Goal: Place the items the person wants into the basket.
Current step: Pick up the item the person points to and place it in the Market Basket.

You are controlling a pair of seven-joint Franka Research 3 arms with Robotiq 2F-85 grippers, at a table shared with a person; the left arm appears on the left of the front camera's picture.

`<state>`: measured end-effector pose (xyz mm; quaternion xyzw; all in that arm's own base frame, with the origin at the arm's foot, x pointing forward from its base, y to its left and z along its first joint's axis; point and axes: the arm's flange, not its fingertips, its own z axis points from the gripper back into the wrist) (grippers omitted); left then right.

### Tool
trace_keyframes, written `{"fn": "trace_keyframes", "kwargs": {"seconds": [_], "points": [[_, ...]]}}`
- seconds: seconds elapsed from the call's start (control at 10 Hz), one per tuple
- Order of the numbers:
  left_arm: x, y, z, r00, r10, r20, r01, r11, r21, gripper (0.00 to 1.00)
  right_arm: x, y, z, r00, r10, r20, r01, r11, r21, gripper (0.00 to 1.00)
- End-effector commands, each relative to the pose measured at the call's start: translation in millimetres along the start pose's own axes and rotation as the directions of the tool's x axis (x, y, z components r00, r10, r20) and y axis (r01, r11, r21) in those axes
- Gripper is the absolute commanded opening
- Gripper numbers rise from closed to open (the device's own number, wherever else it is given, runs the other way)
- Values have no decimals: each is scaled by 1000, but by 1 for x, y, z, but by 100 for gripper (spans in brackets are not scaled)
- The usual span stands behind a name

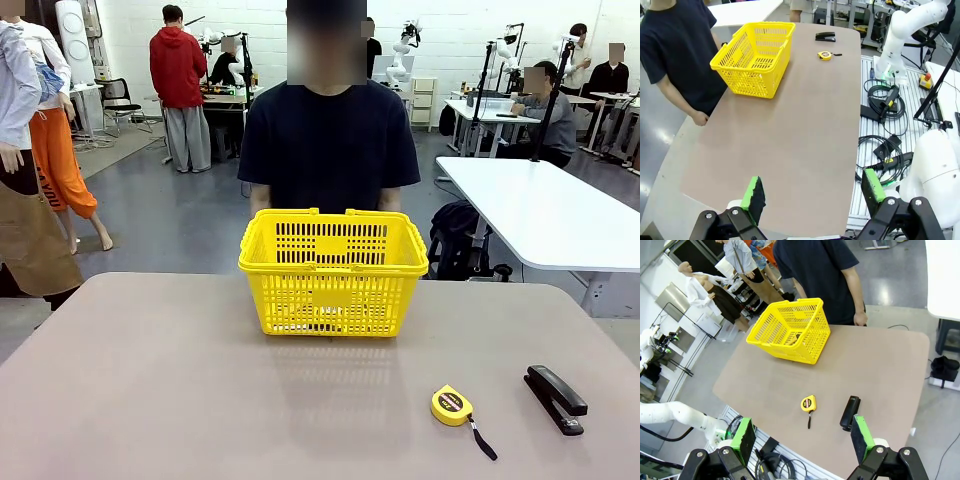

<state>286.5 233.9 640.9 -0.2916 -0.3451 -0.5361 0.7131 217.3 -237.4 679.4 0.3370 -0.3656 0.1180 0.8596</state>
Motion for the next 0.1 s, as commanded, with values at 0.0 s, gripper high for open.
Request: {"fn": "trace_keyframes", "kwargs": {"seconds": [0.0], "points": [[3, -1, 1, 1000, -11, 12, 11, 1000, 5, 100, 1, 1, -1, 1000, 6, 13, -7, 1000, 19, 100]]}}
